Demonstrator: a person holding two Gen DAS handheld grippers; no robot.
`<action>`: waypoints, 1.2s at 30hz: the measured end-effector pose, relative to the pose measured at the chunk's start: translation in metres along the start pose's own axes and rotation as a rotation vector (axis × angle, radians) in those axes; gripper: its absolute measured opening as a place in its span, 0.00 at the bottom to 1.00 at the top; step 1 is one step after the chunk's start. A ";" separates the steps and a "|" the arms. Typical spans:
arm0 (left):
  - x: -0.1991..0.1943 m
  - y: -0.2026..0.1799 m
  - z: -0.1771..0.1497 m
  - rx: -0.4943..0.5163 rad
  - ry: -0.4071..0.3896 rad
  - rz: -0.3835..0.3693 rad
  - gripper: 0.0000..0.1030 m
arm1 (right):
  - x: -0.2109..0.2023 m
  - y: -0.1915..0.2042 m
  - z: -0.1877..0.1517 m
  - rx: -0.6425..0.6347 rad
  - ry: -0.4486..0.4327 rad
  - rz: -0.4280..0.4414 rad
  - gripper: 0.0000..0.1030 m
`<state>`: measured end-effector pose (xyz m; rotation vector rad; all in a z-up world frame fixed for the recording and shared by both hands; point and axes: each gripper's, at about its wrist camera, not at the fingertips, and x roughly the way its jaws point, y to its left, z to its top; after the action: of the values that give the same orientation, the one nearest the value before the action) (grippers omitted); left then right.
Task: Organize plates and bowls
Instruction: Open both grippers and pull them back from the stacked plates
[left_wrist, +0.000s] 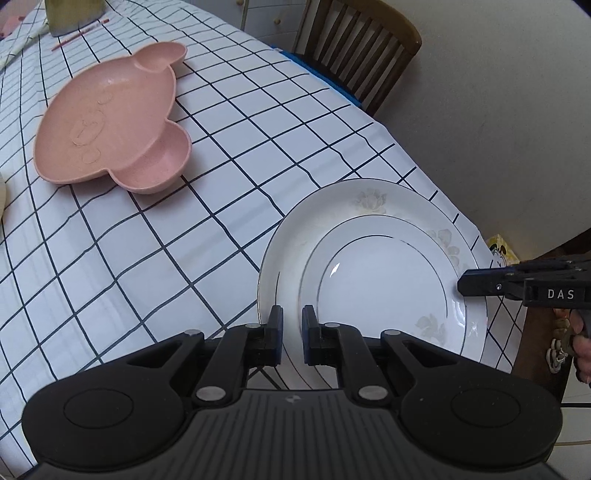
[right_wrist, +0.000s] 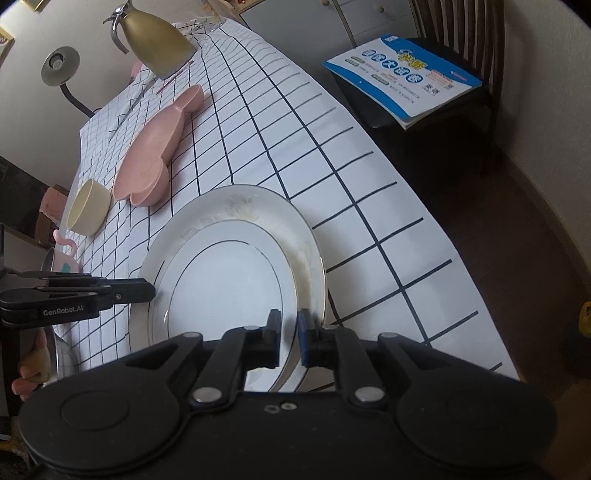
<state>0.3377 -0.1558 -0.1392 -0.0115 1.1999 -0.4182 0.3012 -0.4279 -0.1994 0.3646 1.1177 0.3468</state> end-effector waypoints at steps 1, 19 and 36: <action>-0.002 0.000 -0.001 -0.001 -0.006 -0.003 0.09 | -0.002 0.003 0.000 -0.017 -0.009 -0.012 0.15; -0.072 -0.008 -0.038 0.033 -0.179 0.014 0.12 | -0.045 0.069 -0.028 -0.219 -0.173 -0.089 0.46; -0.135 -0.001 -0.081 0.048 -0.368 0.102 0.69 | -0.077 0.147 -0.064 -0.312 -0.351 -0.131 0.92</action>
<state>0.2240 -0.0966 -0.0473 0.0134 0.8236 -0.3376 0.1995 -0.3244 -0.0968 0.0696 0.7244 0.3211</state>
